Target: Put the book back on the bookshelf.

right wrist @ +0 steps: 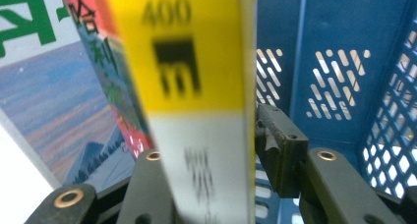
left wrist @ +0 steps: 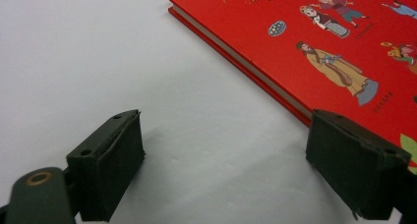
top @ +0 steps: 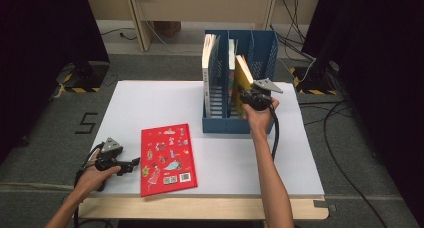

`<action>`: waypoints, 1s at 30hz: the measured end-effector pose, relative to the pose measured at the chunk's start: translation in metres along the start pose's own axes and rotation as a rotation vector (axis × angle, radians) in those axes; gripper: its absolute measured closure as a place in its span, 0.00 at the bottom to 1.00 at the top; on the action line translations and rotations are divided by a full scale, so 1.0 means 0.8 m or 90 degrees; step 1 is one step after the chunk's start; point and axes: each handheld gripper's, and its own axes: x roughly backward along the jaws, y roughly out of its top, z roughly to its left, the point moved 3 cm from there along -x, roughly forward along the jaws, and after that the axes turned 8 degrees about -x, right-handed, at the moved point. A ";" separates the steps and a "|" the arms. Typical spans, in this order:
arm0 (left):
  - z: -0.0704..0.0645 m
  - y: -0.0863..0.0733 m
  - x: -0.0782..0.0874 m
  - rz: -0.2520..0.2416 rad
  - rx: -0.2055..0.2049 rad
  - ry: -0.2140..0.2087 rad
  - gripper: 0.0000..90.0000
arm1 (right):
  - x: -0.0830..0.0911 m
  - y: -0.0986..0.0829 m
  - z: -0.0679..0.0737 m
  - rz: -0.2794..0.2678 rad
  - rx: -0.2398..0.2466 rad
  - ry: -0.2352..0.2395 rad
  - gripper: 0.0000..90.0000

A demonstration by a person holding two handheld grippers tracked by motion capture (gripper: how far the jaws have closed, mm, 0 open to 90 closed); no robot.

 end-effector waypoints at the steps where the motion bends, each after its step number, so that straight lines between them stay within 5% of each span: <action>1: 0.000 0.000 0.000 0.000 0.000 0.000 0.14 | 0.002 -0.001 -0.001 -0.001 0.002 0.003 0.70; 12: 0.000 0.000 0.000 0.000 0.000 0.000 0.14 | 0.038 -0.011 -0.002 -0.014 0.024 0.042 0.69; 15: 0.000 0.000 0.000 0.000 0.000 0.000 0.14 | 0.047 -0.013 -0.005 0.000 0.057 0.030 0.70; 23: 0.000 0.000 0.000 0.000 0.000 0.000 0.15 | 0.070 -0.025 -0.017 0.024 0.079 0.040 0.75; 30: 0.000 0.000 0.000 0.000 0.000 0.000 0.15 | 0.066 -0.037 -0.019 0.052 0.085 0.043 0.78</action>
